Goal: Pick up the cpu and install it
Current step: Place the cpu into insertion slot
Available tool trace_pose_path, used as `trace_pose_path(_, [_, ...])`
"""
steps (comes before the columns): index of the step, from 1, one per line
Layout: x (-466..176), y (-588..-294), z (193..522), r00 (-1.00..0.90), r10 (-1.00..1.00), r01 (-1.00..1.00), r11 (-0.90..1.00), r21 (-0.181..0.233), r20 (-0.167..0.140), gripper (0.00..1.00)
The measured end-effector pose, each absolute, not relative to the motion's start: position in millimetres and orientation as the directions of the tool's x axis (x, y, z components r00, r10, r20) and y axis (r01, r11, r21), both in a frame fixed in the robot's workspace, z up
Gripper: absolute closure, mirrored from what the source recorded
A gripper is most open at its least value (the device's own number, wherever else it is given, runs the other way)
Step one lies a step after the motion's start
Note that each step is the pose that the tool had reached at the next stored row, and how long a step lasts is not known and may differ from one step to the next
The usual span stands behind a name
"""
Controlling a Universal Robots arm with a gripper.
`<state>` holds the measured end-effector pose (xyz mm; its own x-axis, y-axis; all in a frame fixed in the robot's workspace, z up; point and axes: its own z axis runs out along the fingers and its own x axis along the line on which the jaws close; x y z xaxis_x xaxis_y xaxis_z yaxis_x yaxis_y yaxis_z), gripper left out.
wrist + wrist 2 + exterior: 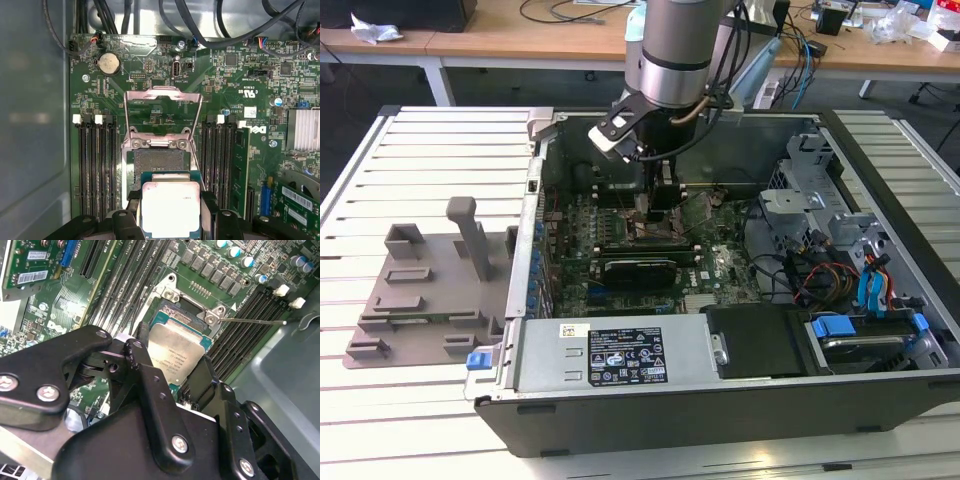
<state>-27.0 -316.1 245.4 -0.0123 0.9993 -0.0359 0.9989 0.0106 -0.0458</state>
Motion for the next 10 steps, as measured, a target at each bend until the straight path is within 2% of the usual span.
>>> trace_pose_path(10, [-27.0, -313.1, 240.1, -0.012, 0.999, 0.999, 0.011, -0.046, -0.036, 0.45])
